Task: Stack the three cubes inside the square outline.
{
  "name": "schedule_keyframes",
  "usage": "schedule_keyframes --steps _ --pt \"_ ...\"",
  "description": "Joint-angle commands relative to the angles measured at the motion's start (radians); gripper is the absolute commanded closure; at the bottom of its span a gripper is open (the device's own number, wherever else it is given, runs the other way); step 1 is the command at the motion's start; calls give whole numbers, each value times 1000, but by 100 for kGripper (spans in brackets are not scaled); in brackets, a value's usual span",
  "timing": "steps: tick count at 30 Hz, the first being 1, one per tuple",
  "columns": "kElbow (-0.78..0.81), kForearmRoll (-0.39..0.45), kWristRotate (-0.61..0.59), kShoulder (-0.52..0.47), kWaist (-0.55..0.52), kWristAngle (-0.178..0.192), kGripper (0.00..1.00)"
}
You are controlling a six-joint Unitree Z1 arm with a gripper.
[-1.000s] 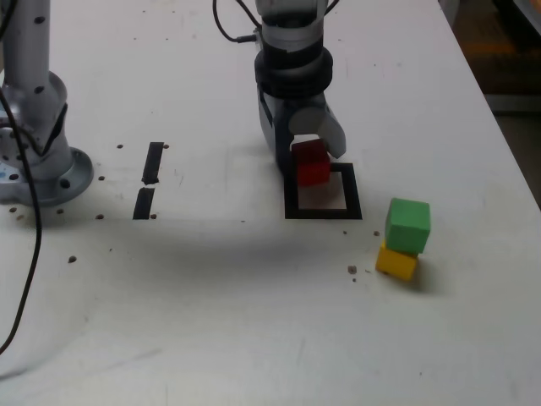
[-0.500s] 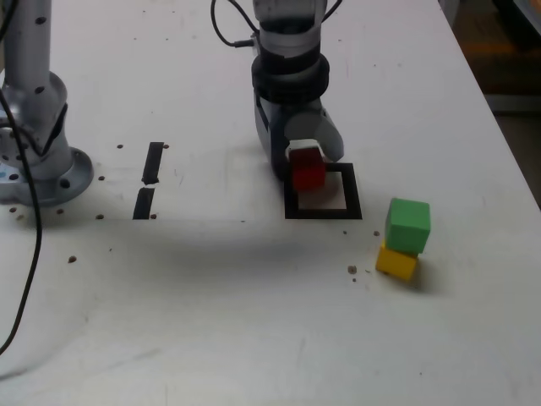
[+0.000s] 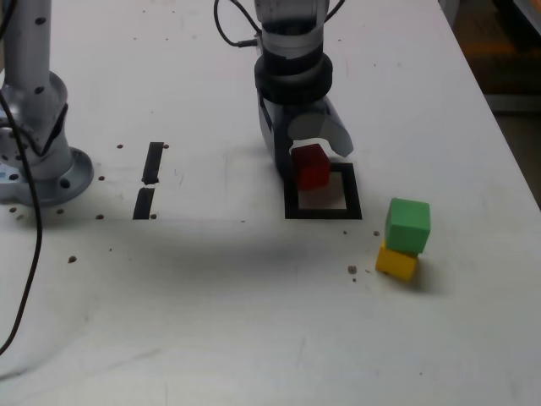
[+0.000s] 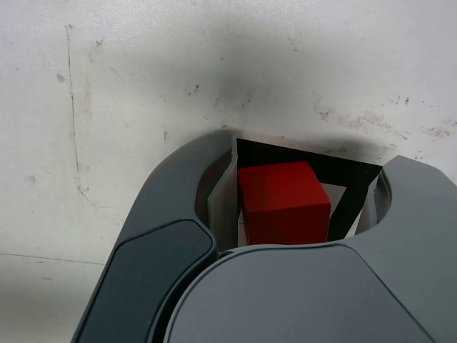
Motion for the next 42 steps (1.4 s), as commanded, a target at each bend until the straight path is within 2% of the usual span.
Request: schedule_keyframes --steps 1,7,14,22,35,38,42 --pt "-6 0 -1 1 -4 0 29" --pt "-5 25 -2 -9 -18 -1 28" --pt "0 63 -4 -39 -16 15 28" --pt "-7 57 -4 -22 -14 13 36" --pt "-31 37 -4 16 -15 10 33" --pt "-32 36 -4 26 -15 4 38" --pt "-31 31 -4 32 -15 -2 57"
